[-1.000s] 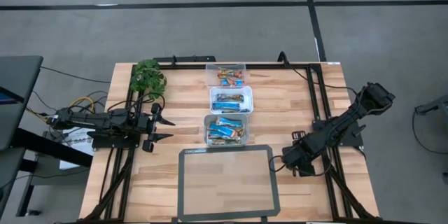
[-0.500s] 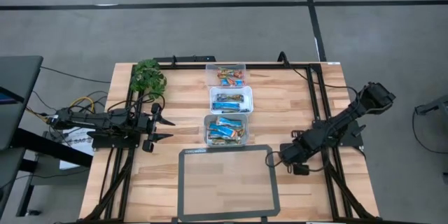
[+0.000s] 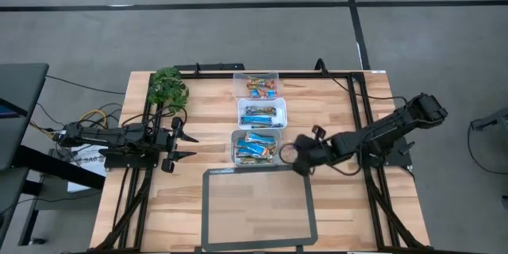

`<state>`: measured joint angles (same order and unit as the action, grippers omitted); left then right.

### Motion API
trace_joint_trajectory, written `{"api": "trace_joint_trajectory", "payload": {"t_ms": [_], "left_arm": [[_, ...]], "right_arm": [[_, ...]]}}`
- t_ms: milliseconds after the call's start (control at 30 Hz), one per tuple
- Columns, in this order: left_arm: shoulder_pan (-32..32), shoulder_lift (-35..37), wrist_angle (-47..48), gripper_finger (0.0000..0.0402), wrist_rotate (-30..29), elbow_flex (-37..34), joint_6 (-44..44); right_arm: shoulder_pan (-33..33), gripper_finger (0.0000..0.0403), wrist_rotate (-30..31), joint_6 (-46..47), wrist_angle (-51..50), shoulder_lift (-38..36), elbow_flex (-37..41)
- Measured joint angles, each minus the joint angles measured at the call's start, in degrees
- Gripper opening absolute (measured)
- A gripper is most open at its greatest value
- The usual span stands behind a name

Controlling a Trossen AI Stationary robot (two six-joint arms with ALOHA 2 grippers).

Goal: Pick and place Granola Bars by type
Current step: Put the red granola bar into the transparent bin

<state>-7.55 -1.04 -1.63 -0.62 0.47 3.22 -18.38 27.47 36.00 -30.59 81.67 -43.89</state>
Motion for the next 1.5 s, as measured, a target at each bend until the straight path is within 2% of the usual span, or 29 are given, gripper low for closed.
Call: {"api": "trace_joint_trajectory", "payload": {"t_ms": [100,200,367,500,733,867,1100,1300,1500], "left_arm": [[0.0,0.0,0.0,0.0186,0.0,0.0,0.0],[0.0,0.0,0.0,0.0186,0.0,0.0,0.0],[0.0,0.0,0.0,0.0186,0.0,0.0,0.0],[0.0,0.0,0.0,0.0186,0.0,0.0,0.0],[0.0,0.0,0.0,0.0186,0.0,0.0,0.0],[0.0,0.0,0.0,0.0186,0.0,0.0,0.0],[0.0,0.0,0.0,0.0186,0.0,0.0,0.0],[0.0,0.0,0.0,0.0186,0.0,0.0,0.0],[0.0,0.0,0.0,0.0186,0.0,0.0,0.0]], "right_arm": [[3.0,0.0033,6.5,-3.2,4.9,0.0,-1.7],[6.7,0.0032,8.8,-11.1,12.1,0.0,-3.6],[13.5,0.0037,8.6,-24.7,19.8,0.2,-7.4],[18.7,0.0037,8.8,-36.7,21.9,0.8,-11.4],[25.3,0.0033,6.6,-58.0,24.8,8.8,-20.4],[28.9,0.0035,4.8,-65.7,24.4,15.1,-26.1],[33.7,0.0036,-0.5,-69.4,18.8,25.1,-36.9],[36.2,0.0040,-2.5,-65.6,8.0,30.0,-45.0],[37.5,0.0079,-2.5,-63.3,4.6,31.1,-46.9]]}}
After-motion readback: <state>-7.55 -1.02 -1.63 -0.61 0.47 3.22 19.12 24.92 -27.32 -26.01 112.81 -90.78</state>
